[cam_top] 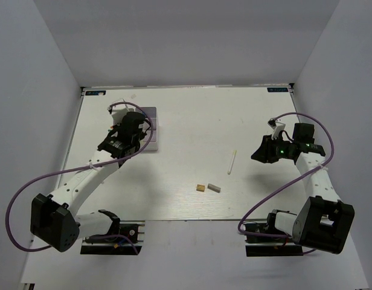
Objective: Sort the stationery into containers
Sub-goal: Place the stationery into the container
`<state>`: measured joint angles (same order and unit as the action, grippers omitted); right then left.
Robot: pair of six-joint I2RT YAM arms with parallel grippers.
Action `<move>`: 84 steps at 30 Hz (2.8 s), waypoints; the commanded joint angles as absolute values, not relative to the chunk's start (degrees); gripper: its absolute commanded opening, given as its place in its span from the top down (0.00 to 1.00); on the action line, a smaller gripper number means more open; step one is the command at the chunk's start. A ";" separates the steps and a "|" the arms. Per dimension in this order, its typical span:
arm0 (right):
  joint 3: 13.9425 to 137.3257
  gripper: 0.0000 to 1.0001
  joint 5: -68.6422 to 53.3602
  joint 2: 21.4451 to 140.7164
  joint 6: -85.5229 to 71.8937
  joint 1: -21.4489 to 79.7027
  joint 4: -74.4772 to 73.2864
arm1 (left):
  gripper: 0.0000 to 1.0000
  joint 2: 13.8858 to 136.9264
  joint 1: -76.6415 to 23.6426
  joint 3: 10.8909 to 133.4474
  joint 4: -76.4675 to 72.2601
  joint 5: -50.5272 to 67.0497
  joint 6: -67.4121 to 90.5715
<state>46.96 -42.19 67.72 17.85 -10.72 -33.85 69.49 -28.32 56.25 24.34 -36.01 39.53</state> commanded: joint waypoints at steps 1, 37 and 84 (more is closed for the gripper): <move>46.32 0.70 -43.42 68.03 19.07 -10.46 -31.91 | 1.00 67.06 -27.60 59.85 31.10 -40.43 45.16; 47.37 0.70 -43.16 71.45 21.71 -10.46 -33.92 | 1.00 97.11 -23.12 73.19 42.34 -69.87 65.28; 48.08 0.70 -43.24 74.09 23.20 -10.72 -34.72 | 1.00 101.51 -24.79 68.47 34.72 -71.02 67.59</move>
<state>45.98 -42.41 73.45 22.11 -10.70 -34.20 102.76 -24.51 68.73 35.51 -68.40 65.43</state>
